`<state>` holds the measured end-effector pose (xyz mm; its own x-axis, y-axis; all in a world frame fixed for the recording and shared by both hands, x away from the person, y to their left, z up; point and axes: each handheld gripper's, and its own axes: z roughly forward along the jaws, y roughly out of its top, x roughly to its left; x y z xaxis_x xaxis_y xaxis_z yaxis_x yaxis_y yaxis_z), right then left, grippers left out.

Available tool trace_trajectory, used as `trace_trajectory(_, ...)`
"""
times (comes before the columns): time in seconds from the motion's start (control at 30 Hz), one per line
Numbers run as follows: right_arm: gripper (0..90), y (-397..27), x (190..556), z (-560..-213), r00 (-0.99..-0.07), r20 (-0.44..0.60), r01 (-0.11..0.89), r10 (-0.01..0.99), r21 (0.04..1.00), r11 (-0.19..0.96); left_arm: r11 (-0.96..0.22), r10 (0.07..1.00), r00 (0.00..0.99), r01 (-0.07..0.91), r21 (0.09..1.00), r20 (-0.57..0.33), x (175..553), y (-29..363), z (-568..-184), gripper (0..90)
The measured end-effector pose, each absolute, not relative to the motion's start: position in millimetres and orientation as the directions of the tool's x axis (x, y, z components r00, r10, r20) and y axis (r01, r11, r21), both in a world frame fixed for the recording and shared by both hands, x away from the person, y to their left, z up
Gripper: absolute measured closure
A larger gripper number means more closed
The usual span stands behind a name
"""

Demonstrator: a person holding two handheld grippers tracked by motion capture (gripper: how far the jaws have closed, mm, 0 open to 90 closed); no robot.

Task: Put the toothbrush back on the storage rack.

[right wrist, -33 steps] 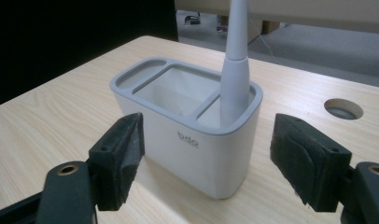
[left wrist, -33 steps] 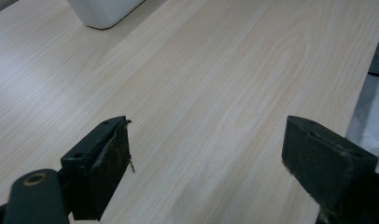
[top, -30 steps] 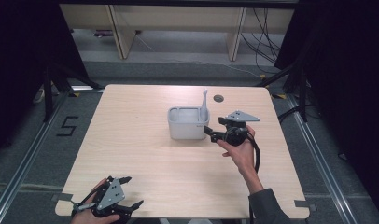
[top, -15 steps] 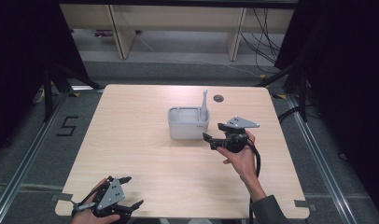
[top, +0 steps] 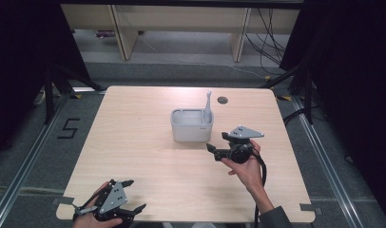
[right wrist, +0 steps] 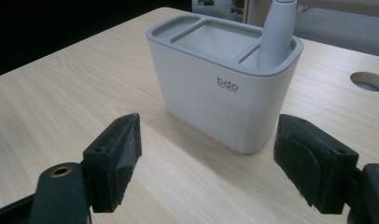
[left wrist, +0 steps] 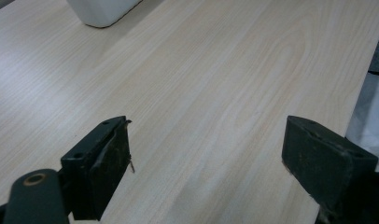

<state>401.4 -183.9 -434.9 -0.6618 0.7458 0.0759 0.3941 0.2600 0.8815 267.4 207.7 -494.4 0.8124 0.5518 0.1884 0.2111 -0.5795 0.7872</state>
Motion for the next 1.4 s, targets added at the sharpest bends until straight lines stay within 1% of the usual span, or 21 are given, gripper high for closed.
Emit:
trace_trajectory(0.1, 24.1, -182.5, 400.0, -436.1, -0.671, 0.082, 0.387, 0.737, 0.886, 0.254, -0.586, 0.549, 0.814, 0.210, 0.783, 0.192, 267.6, 208.1, -494.2, 14.8)
trace_trajectory(0.2, 23.8, -183.3, 397.1, -436.0, -0.668, 0.062, 0.382, 0.741, 0.884, 0.270, -0.587, 0.549, 0.814, 0.211, 0.781, 0.193, 267.4, 208.1, -494.0, 14.7)
trace_trajectory(0.23, 23.7, -182.2, 395.0, -436.4, -0.668, 0.094, 0.405, 0.738, 0.878, 0.254, -0.589, 0.547, 0.814, 0.210, 0.781, 0.193, 267.5, 208.1, -494.0, 14.7)
trace_trajectory(0.27, 23.6, -182.3, 394.5, -437.0, -0.667, 0.074, 0.388, 0.742, 0.884, 0.261, -0.588, 0.548, 0.814, 0.211, 0.781, 0.193, 267.6, 208.2, -494.0, 14.8)
trace_trajectory(0.33, 23.1, -181.7, 390.6, -437.2, -0.661, 0.087, 0.408, 0.745, 0.875, 0.260, -0.586, 0.550, 0.812, 0.209, 0.783, 0.196, 267.7, 208.3, -494.0, 14.7)
trace_trajectory(0.43, 23.1, -181.4, 389.4, -438.4, -0.671, 0.100, 0.406, 0.735, 0.879, 0.251, -0.589, 0.547, 0.814, 0.211, 0.780, 0.193, 267.5, 208.2, -493.9, 14.8)
trace_trajectory(0.57, 23.1, -182.4, 386.9, -440.6, -0.676, 0.067, 0.387, 0.734, 0.880, 0.276, -0.587, 0.549, 0.813, 0.211, 0.782, 0.193, 267.3, 208.1, -493.9, 14.7)
trace_trajectory(0.6, 23.1, -181.5, 384.6, -440.9, -0.675, 0.093, 0.411, 0.732, 0.872, 0.268, -0.591, 0.548, 0.813, 0.210, 0.779, 0.196, 267.6, 208.4, -493.8, 14.7)
trace_trajectory(0.63, 23.1, -181.8, 383.7, -441.8, -0.673, 0.080, 0.404, 0.735, 0.872, 0.275, -0.589, 0.549, 0.812, 0.210, 0.781, 0.196, 267.8, 208.3, -494.0, 14.8)
trace_trajectory(0.8, 22.7, -181.7, 377.8, -444.0, -0.682, 0.082, 0.406, 0.726, 0.869, 0.283, -0.586, 0.549, 0.813, 0.210, 0.782, 0.193, 267.5, 208.1, -494.1, 14.8)
trace_trajectory(0.87, 22.6, -180.6, 374.3, -445.9, -0.682, 0.100, 0.412, 0.724, 0.871, 0.267, -0.587, 0.551, 0.811, 0.209, 0.782, 0.197, 267.8, 208.2, -494.0, 14.8)
trace_trajectory(0.9, 22.4, -182.2, 374.1, -445.8, -0.691, 0.082, 0.397, 0.718, 0.873, 0.284, -0.591, 0.548, 0.813, 0.210, 0.779, 0.196, 267.5, 208.3, -493.8, 14.8)
trace_trajectory(0.97, 22.2, -181.8, 369.6, -446.7, -0.681, 0.098, 0.419, 0.726, 0.865, 0.277, -0.588, 0.549, 0.814, 0.212, 0.781, 0.192, 267.4, 207.9, -494.2, 14.7)
trace_trajectory(1.0, 22.2, -182.7, 368.7, -449.4, -0.697, 0.083, 0.397, 0.713, 0.872, 0.287, -0.585, 0.550, 0.813, 0.210, 0.783, 0.192, 267.7, 207.9, -494.4, 14.8)
trace_trajectory(1.03, 22.2, -182.7, 368.7, -449.4, -0.697, 0.083, 0.397, 0.713, 0.872, 0.287, -0.585, 0.550, 0.813, 0.210, 0.783, 0.192, 267.7, 207.9, -494.4, 14.8)
trace_trajectory(1.07, 22.0, -183.0, 365.8, -449.8, -0.688, 0.096, 0.418, 0.719, 0.863, 0.285, -0.581, 0.552, 0.812, 0.212, 0.786, 0.189, 267.5, 207.7, -494.5, 14.8)
trace_trajectory(1.1, 21.8, -183.0, 366.4, -452.2, -0.705, 0.089, 0.396, 0.704, 0.872, 0.287, -0.589, 0.548, 0.813, 0.211, 0.780, 0.194, 267.4, 208.1, -493.9, 14.7)
trace_trajectory(1.17, 21.5, -184.7, 362.6, -453.3, -0.696, 0.078, 0.406, 0.714, 0.863, 0.301, -0.582, 0.552, 0.812, 0.211, 0.786, 0.191, 267.7, 208.0, -494.5, 14.8)
trace_trajectory(1.23, 21.5, -184.2, 359.2, -456.0, -0.695, 0.119, 0.431, 0.709, 0.859, 0.278, -0.584, 0.550, 0.813, 0.211, 0.784, 0.191, 267.8, 207.9, -494.6, 14.7)
trace_trajectory(1.3, 21.4, -186.7, 358.2, -457.8, -0.697, 0.090, 0.415, 0.712, 0.860, 0.298, -0.589, 0.549, 0.813, 0.210, 0.780, 0.195, 267.7, 207.9, -494.5, 14.7)
trace_trajectory(1.4, 21.3, -186.3, 354.7, -461.7, -0.698, 0.106, 0.429, 0.708, 0.853, 0.296, -0.588, 0.551, 0.811, 0.211, 0.781, 0.196, 268.1, 208.0, -494.5, 14.7)
